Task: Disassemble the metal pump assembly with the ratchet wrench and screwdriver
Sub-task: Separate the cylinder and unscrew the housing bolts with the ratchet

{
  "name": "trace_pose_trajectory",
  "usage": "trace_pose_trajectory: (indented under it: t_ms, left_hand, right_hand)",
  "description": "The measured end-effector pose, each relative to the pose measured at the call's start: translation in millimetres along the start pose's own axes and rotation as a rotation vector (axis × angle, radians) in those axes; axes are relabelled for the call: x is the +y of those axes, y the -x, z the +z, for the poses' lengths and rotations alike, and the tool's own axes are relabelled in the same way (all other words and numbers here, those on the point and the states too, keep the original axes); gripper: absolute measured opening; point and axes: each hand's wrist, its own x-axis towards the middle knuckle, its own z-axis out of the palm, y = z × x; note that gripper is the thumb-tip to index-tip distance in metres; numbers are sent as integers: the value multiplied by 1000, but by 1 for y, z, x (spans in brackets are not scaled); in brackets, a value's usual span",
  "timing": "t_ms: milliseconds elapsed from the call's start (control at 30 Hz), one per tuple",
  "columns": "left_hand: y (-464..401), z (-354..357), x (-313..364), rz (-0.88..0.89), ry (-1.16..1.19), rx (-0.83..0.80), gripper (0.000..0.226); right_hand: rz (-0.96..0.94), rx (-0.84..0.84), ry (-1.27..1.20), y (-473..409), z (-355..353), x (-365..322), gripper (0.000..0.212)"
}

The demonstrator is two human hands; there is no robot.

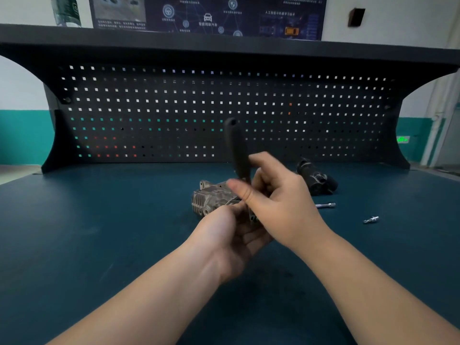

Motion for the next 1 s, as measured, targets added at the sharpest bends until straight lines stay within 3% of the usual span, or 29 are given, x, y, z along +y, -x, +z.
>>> trace_pose_trajectory:
  t_ms: [133, 233, 400, 467, 533, 600, 667, 733, 900, 1000]
  left_hand:
    - [1, 1, 1, -3, -16, -16, 28]
    - [2, -1, 2, -41, -15, -3, 27]
    - [0, 0, 1, -34, 12, 38, 19]
    - [-1, 0, 0, -28, 26, 60, 19]
    - [-3, 0, -1, -24, 30, 62, 22]
    - [-5, -1, -3, -22, 19, 62, 24]
    - [-5, 0, -5, -21, 1, 69, 25]
    - [-6, 0, -6, -13, -2, 74, 26]
    - [-3, 0, -2, -7, 1, 45, 23]
    - [-2, -1, -1, -14, -25, 9, 23]
  right_hand:
    - [-59, -14, 74, 0, 3, -4, 14]
    - [8, 33, 1, -1, 0, 0, 28]
    - [120, 141, -64, -4, 3, 5, 27]
    - [241, 238, -4, -7, 3, 10, 30]
    - [481, 304, -22, -12, -1, 17, 32]
    - [772, 282, -176, -14, -4, 22, 28]
    - [915, 235, -301, -14, -8, 22, 26]
    - [811, 221, -255, -13, -9, 19, 27]
    - [108, 107, 3, -6, 1, 2, 25]
    - [-43, -44, 126, -2, 4, 1, 20]
